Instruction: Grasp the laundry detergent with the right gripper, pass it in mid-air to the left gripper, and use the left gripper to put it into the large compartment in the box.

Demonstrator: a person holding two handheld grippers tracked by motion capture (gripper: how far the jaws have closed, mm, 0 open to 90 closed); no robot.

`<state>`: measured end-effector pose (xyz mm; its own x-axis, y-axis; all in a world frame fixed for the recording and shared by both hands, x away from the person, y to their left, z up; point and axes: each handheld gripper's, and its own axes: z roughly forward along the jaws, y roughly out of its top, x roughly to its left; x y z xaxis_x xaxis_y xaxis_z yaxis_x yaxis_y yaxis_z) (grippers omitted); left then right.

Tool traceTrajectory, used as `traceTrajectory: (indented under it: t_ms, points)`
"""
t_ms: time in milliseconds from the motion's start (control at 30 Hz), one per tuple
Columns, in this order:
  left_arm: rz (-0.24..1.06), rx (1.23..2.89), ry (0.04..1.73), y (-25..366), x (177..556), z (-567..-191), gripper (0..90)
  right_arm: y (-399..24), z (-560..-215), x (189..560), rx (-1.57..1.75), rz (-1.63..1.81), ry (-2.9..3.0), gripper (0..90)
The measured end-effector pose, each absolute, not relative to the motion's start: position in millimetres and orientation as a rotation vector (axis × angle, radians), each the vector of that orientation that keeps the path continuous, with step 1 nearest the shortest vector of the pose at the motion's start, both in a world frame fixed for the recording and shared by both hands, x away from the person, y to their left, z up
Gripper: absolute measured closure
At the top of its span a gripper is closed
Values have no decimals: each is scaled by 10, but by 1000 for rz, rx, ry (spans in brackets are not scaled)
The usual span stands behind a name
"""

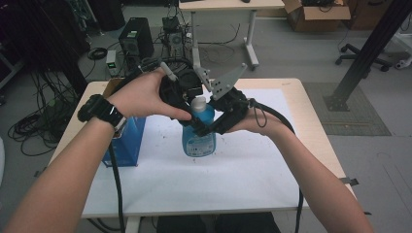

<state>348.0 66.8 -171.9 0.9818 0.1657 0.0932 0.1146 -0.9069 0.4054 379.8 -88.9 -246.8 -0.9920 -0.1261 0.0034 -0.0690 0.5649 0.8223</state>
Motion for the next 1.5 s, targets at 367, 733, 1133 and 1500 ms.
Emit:
traceTrajectory:
  t_ms: [367, 733, 1133, 1500]
  points:
    - [161, 2709, 231, 687, 3497, -1679, 381, -931, -2432, 3808, 157, -1493, -2690, 290]
    - [264, 2703, 440, 878, 3559, -1403, 382, -1068, -2621, 3836, 100, -1267, -2922, 95]
    - [455, 2574, 914, 1369, 3697, -974, 383, -1431, -2816, 3866, 25, -870, -3132, 96]
    - [525, 2389, 1332, 1883, 3758, -790, 383, -1752, -2882, 3905, -31, -607, -3216, 94]
